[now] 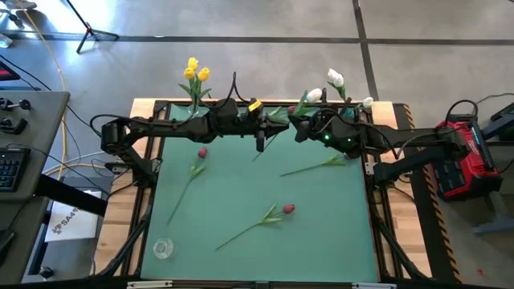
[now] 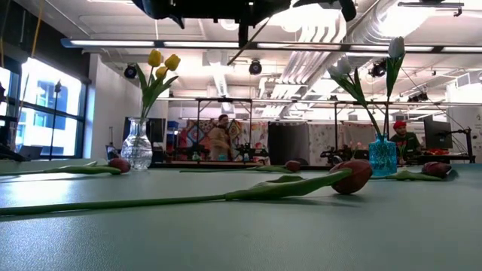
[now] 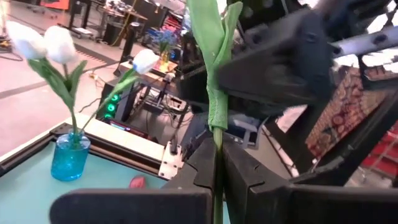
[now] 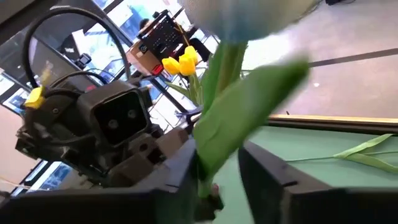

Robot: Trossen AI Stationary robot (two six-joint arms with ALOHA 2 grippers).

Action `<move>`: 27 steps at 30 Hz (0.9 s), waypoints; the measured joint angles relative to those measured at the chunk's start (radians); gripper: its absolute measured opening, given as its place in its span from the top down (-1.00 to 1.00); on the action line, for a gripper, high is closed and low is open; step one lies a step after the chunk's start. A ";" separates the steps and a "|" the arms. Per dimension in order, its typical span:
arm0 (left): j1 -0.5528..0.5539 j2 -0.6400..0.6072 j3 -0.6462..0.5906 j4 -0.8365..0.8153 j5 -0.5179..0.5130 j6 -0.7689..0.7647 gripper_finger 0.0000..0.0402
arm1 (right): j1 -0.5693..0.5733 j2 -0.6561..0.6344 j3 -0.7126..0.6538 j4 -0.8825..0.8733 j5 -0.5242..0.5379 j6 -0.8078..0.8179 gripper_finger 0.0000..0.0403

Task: Sort flowers into vase by color
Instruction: Put the white flower into the blue vase

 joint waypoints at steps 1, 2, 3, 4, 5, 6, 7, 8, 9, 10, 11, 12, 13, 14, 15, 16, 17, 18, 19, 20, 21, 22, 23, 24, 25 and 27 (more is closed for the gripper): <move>-0.005 0.000 0.000 -0.001 -0.001 0.010 1.00 | 0.000 0.000 0.000 -0.003 -0.002 0.000 0.58; -0.008 0.000 0.000 -0.002 -0.001 0.021 1.00 | 0.000 0.000 0.000 -0.002 -0.006 -0.004 0.68; -0.011 0.000 0.000 -0.003 -0.002 0.031 1.00 | 0.001 0.000 0.000 -0.002 -0.009 -0.011 0.80; -0.014 0.001 0.000 -0.005 -0.002 0.038 1.00 | 0.002 0.000 0.000 -0.001 -0.015 -0.021 0.89; -0.016 0.001 0.000 -0.007 -0.005 0.038 1.00 | 0.004 0.000 0.000 -0.001 -0.019 -0.026 0.94; -0.018 0.001 0.000 -0.010 -0.008 0.028 0.99 | 0.005 0.000 0.000 -0.001 -0.020 -0.025 0.95; -0.018 0.001 0.000 -0.012 -0.007 0.013 0.97 | 0.006 0.000 0.000 -0.002 -0.020 -0.024 0.93; -0.018 0.001 0.000 -0.019 -0.006 -0.002 0.94 | 0.006 -0.001 0.000 -0.006 -0.020 -0.025 0.92; -0.018 0.001 0.000 -0.032 -0.005 -0.008 0.90 | 0.006 -0.002 0.000 -0.011 -0.021 -0.027 0.92; -0.018 0.001 0.000 -0.050 -0.003 -0.010 0.86 | 0.006 -0.002 0.000 -0.018 -0.021 -0.034 0.94; -0.016 0.001 0.000 -0.068 -0.001 -0.010 0.81 | 0.006 -0.006 0.000 -0.027 -0.020 -0.047 0.96; -0.013 0.001 0.000 -0.086 0.003 -0.010 0.75 | 0.006 -0.012 0.000 -0.044 -0.020 -0.054 0.97; -0.008 -0.002 0.000 -0.108 0.011 -0.011 0.70 | 0.006 -0.017 0.000 -0.062 -0.014 -0.058 0.98; -0.002 -0.007 0.000 -0.132 0.024 -0.014 0.65 | 0.006 -0.024 0.000 -0.083 -0.009 -0.052 0.97; 0.003 -0.013 0.000 -0.151 0.039 -0.014 0.60 | 0.006 -0.033 0.000 -0.116 -0.003 -0.047 0.97; 0.010 -0.022 0.000 -0.177 0.059 -0.013 0.55 | 0.006 -0.041 0.000 -0.150 -0.001 -0.044 0.98; 0.015 -0.030 0.000 -0.204 0.072 -0.013 0.51 | 0.005 -0.049 0.000 -0.181 -0.001 -0.044 0.98; 0.022 -0.040 0.000 -0.236 0.083 -0.012 0.47 | 0.005 -0.060 0.000 -0.215 -0.001 -0.042 0.98; 0.027 -0.049 0.000 -0.277 0.087 -0.003 0.43 | 0.005 -0.071 0.000 -0.252 -0.001 -0.029 0.98; 0.031 -0.058 0.000 -0.309 0.087 0.011 0.40 | 0.005 -0.083 0.000 -0.291 -0.001 -0.009 0.98; 0.034 -0.068 0.000 -0.339 0.085 0.026 0.38 | 0.005 -0.095 0.000 -0.333 -0.005 0.012 0.99; 0.038 -0.079 0.000 -0.366 0.083 0.040 0.36 | 0.005 -0.105 0.000 -0.376 -0.007 0.030 0.99; 0.041 -0.090 0.000 -0.383 0.081 0.054 0.35 | 0.006 -0.114 0.000 -0.419 -0.010 0.051 0.99; 0.045 -0.101 0.000 -0.397 0.081 0.068 0.34 | 0.006 -0.120 0.000 -0.461 -0.013 0.075 0.99; 0.046 -0.111 0.000 -0.410 0.081 0.081 0.34 | 0.009 -0.127 0.000 -0.500 -0.014 0.095 0.99; 0.051 -0.127 0.000 -0.428 0.077 0.107 0.33 | 0.009 -0.138 0.000 -0.581 -0.015 0.122 0.99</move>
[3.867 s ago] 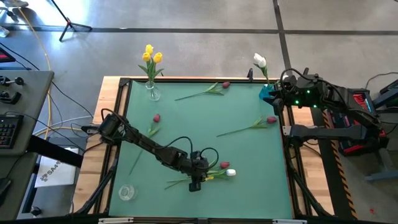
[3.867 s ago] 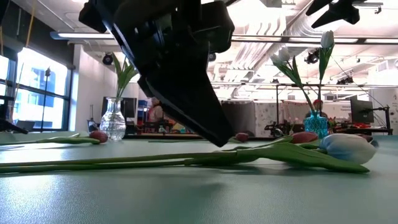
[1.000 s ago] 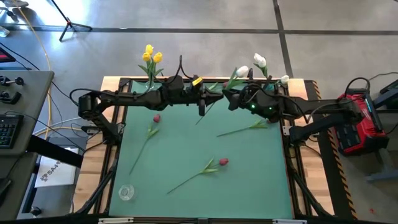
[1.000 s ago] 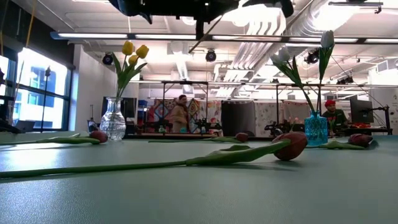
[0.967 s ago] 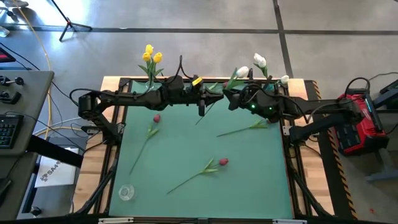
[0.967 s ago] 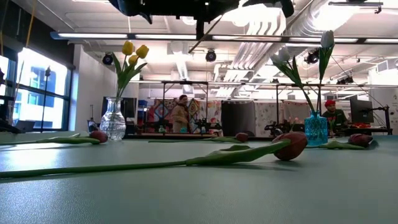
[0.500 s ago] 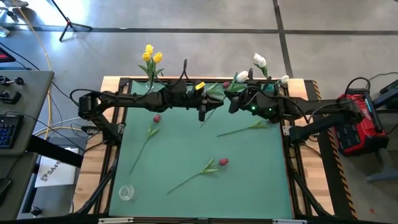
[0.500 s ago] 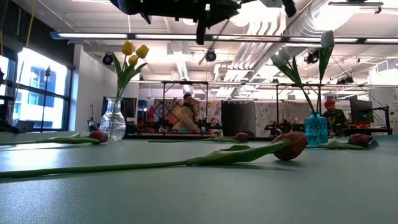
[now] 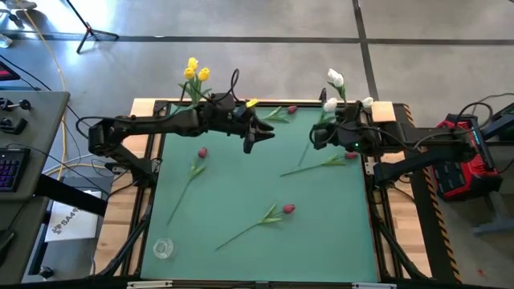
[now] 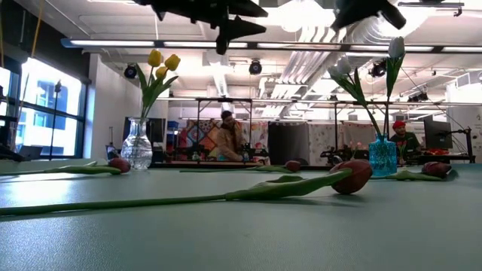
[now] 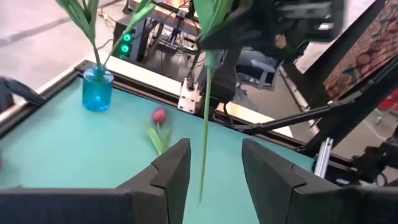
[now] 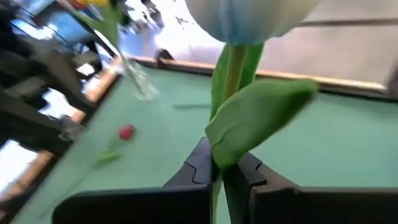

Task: Sort flowers into vase by color
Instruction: Put the white flower into the blue vase

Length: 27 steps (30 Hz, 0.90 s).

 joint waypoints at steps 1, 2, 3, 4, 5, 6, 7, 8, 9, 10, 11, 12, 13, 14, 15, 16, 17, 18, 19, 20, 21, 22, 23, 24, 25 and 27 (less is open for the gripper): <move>0.001 -0.007 0.000 -0.009 -0.003 0.011 0.33 | 0.000 -0.004 0.000 -0.037 0.000 0.019 1.00; 0.003 -0.011 0.000 -0.012 -0.012 0.019 0.33 | 0.000 -0.008 0.000 -0.073 0.000 0.040 1.00; 0.007 -0.017 0.000 -0.015 -0.020 0.019 0.33 | 0.000 -0.011 0.000 -0.105 0.002 0.054 1.00; 0.011 -0.021 0.000 -0.022 -0.023 0.019 0.33 | 0.000 -0.015 0.000 -0.132 0.011 0.064 1.00; 0.017 -0.023 0.000 -0.023 -0.023 0.018 0.33 | 0.000 -0.018 0.000 -0.155 0.020 0.072 1.00; 0.021 -0.023 0.000 -0.023 -0.024 0.013 0.33 | 0.000 -0.023 0.000 -0.178 0.026 0.079 1.00; 0.026 -0.023 0.000 -0.026 -0.026 0.007 0.33 | -0.002 -0.027 0.000 -0.205 0.038 0.080 1.00; 0.031 -0.023 0.000 -0.030 -0.027 -0.003 0.33 | -0.007 -0.031 0.000 -0.229 0.049 0.081 1.00; 0.035 -0.023 0.000 -0.035 -0.031 -0.016 0.33 | -0.012 -0.036 0.000 -0.250 0.059 0.086 1.00; 0.040 -0.023 0.000 -0.039 -0.037 -0.030 0.33 | -0.018 -0.041 0.000 -0.274 0.070 0.095 1.00; 0.042 -0.023 0.000 -0.043 -0.049 -0.041 0.33 | -0.023 -0.045 0.000 -0.298 0.085 0.100 1.00; 0.043 -0.023 0.000 -0.050 -0.062 -0.047 0.33 | -0.029 -0.051 0.000 -0.316 0.105 0.099 1.00; 0.043 -0.023 0.000 -0.060 -0.079 -0.050 0.33 | -0.035 -0.055 0.000 -0.330 0.131 0.099 1.00; 0.043 -0.023 0.000 -0.069 -0.087 -0.051 0.33 | -0.039 -0.058 0.000 -0.344 0.167 0.098 1.00; 0.043 -0.022 0.000 -0.075 -0.095 -0.051 0.33 | -0.043 -0.060 0.000 -0.355 0.206 0.098 1.00; 0.045 -0.022 0.000 -0.077 -0.099 -0.053 0.33 | -0.049 -0.063 0.000 -0.360 0.251 0.095 1.00; 0.045 -0.022 0.000 -0.077 -0.106 -0.060 0.33 | -0.056 -0.065 0.000 -0.363 0.303 0.086 1.00; 0.045 -0.022 0.000 -0.077 -0.114 -0.064 0.33 | -0.065 -0.069 0.000 -0.363 0.352 0.071 1.00; 0.045 -0.022 0.000 -0.077 -0.127 -0.069 0.33 | -0.075 -0.071 0.000 -0.363 0.400 0.057 1.00; 0.045 -0.022 0.000 -0.077 -0.144 -0.073 0.33 | -0.088 -0.071 0.000 -0.363 0.449 0.042 1.00; 0.045 -0.022 0.000 -0.077 -0.159 -0.076 0.33 | -0.102 -0.071 0.000 -0.363 0.495 0.029 1.00; 0.045 -0.022 0.000 -0.076 -0.169 -0.077 0.34 | -0.118 -0.067 0.000 -0.363 0.536 0.010 1.00; 0.045 -0.022 0.000 -0.073 -0.183 -0.077 0.34 | -0.137 -0.063 0.000 -0.363 0.570 -0.015 1.00; 0.045 -0.022 0.000 -0.071 -0.199 -0.077 0.34 | -0.158 -0.058 0.000 -0.362 0.594 -0.040 1.00; 0.045 -0.022 0.000 -0.071 -0.211 -0.077 0.34 | -0.180 -0.052 0.000 -0.360 0.615 -0.062 1.00; 0.046 -0.022 0.000 -0.070 -0.219 -0.077 0.34 | -0.223 -0.042 0.000 -0.357 0.639 -0.097 1.00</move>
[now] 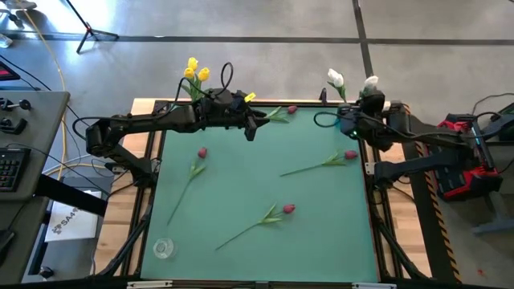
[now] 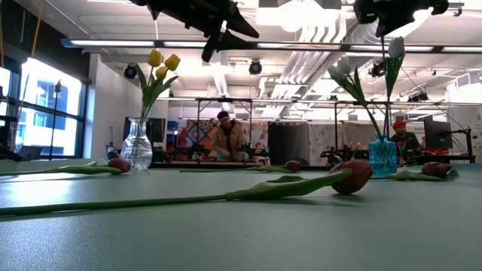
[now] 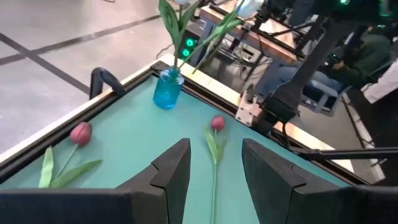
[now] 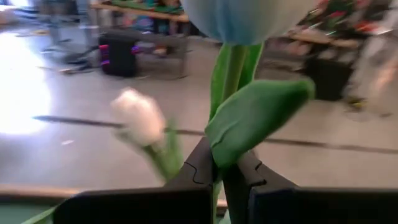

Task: Sort flowers into vase by color
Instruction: Put the white flower into the blue vase

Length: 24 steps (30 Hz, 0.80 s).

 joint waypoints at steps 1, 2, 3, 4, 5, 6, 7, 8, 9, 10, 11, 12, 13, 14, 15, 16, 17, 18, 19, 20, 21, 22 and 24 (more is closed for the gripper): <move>0.000 0.000 0.000 0.000 -0.002 0.000 0.34 | -0.019 0.005 0.000 0.001 0.015 -0.013 1.00; 0.000 0.000 0.000 0.000 -0.006 0.000 0.34 | -0.038 0.008 0.000 0.001 0.026 -0.024 1.00; 0.000 0.000 0.000 0.000 -0.011 0.000 0.34 | -0.056 0.011 0.000 0.004 0.033 -0.032 1.00; 0.000 0.000 0.000 0.000 -0.019 0.000 0.34 | -0.073 0.014 0.000 0.011 0.034 -0.045 1.00; 0.000 0.000 0.000 0.000 -0.024 0.000 0.34 | -0.092 0.014 0.000 0.022 0.033 -0.053 1.00; 0.000 0.000 0.000 0.000 -0.028 0.000 0.34 | -0.107 0.014 0.000 0.036 0.032 -0.064 1.00; 0.000 0.000 0.000 0.000 -0.030 0.000 0.34 | -0.120 0.014 0.000 0.054 0.029 -0.073 1.00; 0.000 0.000 0.000 0.000 -0.030 0.000 0.34 | -0.129 0.014 0.000 0.078 0.027 -0.085 1.00; 0.000 0.000 0.000 0.000 -0.030 0.000 0.34 | -0.136 0.014 0.000 0.104 0.026 -0.097 1.00; 0.000 0.000 0.000 0.000 -0.030 0.000 0.34 | -0.144 0.014 0.000 0.133 0.026 -0.113 1.00; 0.000 0.000 0.000 0.000 -0.033 0.001 0.34 | -0.152 0.014 0.000 0.161 0.026 -0.126 1.00; 0.000 0.000 0.000 0.000 -0.033 0.003 0.34 | -0.161 0.014 0.000 0.194 0.025 -0.139 1.00; 0.000 0.000 0.000 0.001 -0.033 0.008 0.34 | -0.172 0.014 0.000 0.226 0.023 -0.150 1.00; 0.000 0.000 0.000 0.000 -0.033 0.009 0.34 | -0.184 0.014 0.000 0.255 0.015 -0.163 1.00; 0.000 0.000 0.000 0.000 -0.033 0.009 0.34 | -0.196 0.014 0.000 0.283 0.002 -0.178 1.00; 0.000 0.000 0.000 0.000 -0.033 0.009 0.34 | -0.209 0.014 0.000 0.305 -0.007 -0.190 1.00; 0.000 0.000 0.000 0.000 -0.033 0.010 0.34 | -0.223 0.014 0.000 0.321 -0.021 -0.206 1.00; 0.000 0.000 0.000 0.000 -0.033 0.016 0.34 | -0.237 0.017 0.000 0.331 -0.028 -0.215 1.00; 0.000 0.000 0.000 0.000 -0.033 0.021 0.34 | -0.252 0.021 0.000 0.331 -0.030 -0.222 1.00; 0.000 0.000 0.000 -0.001 -0.033 0.026 0.34 | -0.266 0.026 -0.001 0.331 -0.031 -0.222 1.00; 0.000 0.000 0.000 -0.001 -0.033 0.029 0.34 | -0.280 0.030 -0.006 0.336 -0.033 -0.211 1.00; 0.000 0.000 0.000 -0.001 -0.033 0.034 0.34 | -0.295 0.030 -0.016 0.336 -0.041 -0.198 1.00; 0.000 0.000 0.000 -0.002 -0.033 0.044 0.34 | -0.325 0.029 -0.043 0.354 -0.066 -0.167 1.00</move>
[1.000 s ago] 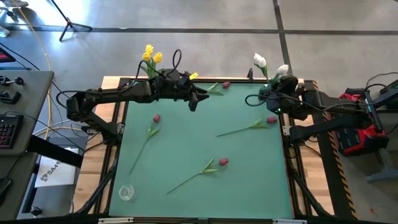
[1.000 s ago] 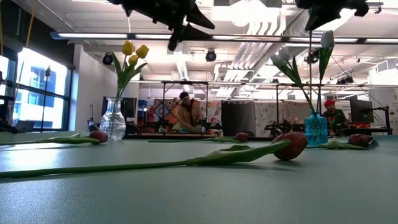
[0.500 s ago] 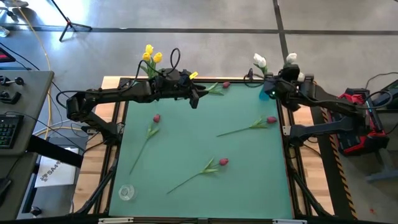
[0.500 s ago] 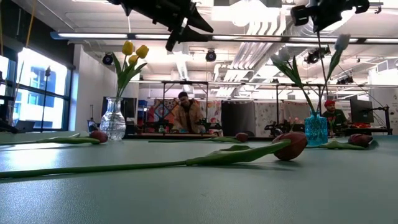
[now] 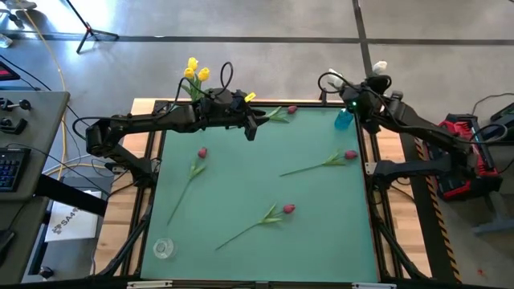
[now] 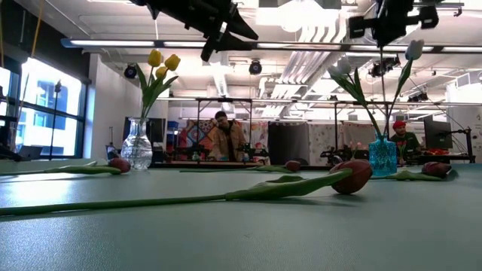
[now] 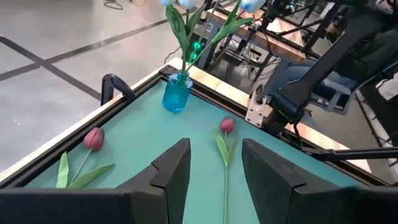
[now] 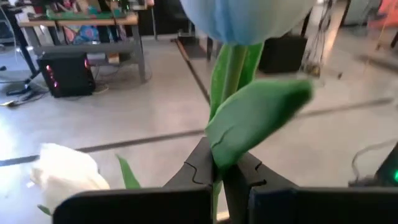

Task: Sort flowers into vase by color
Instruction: Put the white flower into the blue vase

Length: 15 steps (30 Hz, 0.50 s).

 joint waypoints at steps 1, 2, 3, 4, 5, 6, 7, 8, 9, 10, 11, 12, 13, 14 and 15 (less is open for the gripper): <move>-0.001 0.000 0.000 -0.001 0.000 0.004 0.34 | -0.012 0.000 -0.015 0.010 -0.023 0.016 1.00; 0.000 0.000 0.000 -0.004 0.000 0.008 0.34 | -0.019 0.000 -0.030 0.020 -0.039 0.028 1.00; 0.000 0.000 0.000 -0.006 0.000 0.009 0.34 | -0.025 0.000 -0.043 0.037 -0.047 0.035 1.00; 0.000 0.000 0.000 -0.008 0.000 0.009 0.34 | -0.028 -0.002 -0.058 0.051 -0.053 0.039 1.00; 0.000 0.000 0.000 -0.011 0.000 0.009 0.34 | -0.027 -0.002 -0.074 0.056 -0.064 0.038 1.00; 0.000 0.000 0.000 -0.017 0.000 0.011 0.34 | -0.027 0.001 -0.085 0.057 -0.069 0.038 1.00; 0.000 0.000 0.000 -0.022 0.000 0.017 0.34 | -0.027 0.004 -0.090 0.062 -0.076 0.038 1.00; 0.000 0.000 0.000 -0.030 0.000 0.024 0.34 | -0.027 0.004 -0.093 0.065 -0.076 0.038 1.00; 0.000 0.000 0.000 -0.040 0.000 0.028 0.34 | -0.027 0.000 -0.094 0.066 -0.075 0.042 1.00; 0.000 0.000 0.000 -0.047 0.001 0.033 0.34 | -0.027 -0.002 -0.094 0.068 -0.070 0.046 1.00; 0.000 0.000 0.000 -0.054 0.000 0.036 0.34 | -0.027 -0.004 -0.094 0.068 -0.068 0.046 1.00; 0.000 0.000 0.000 -0.060 0.000 0.037 0.34 | -0.027 -0.004 -0.094 0.069 -0.069 0.043 1.00; 0.000 0.000 0.000 -0.064 0.000 0.037 0.34 | -0.027 -0.005 -0.093 0.070 -0.070 0.039 1.00; 0.000 0.000 0.000 -0.066 0.000 0.037 0.34 | -0.027 -0.008 -0.089 0.069 -0.071 0.039 1.00; 0.000 0.000 0.000 -0.067 0.000 0.037 0.34 | -0.027 -0.011 -0.081 0.073 -0.073 0.038 1.00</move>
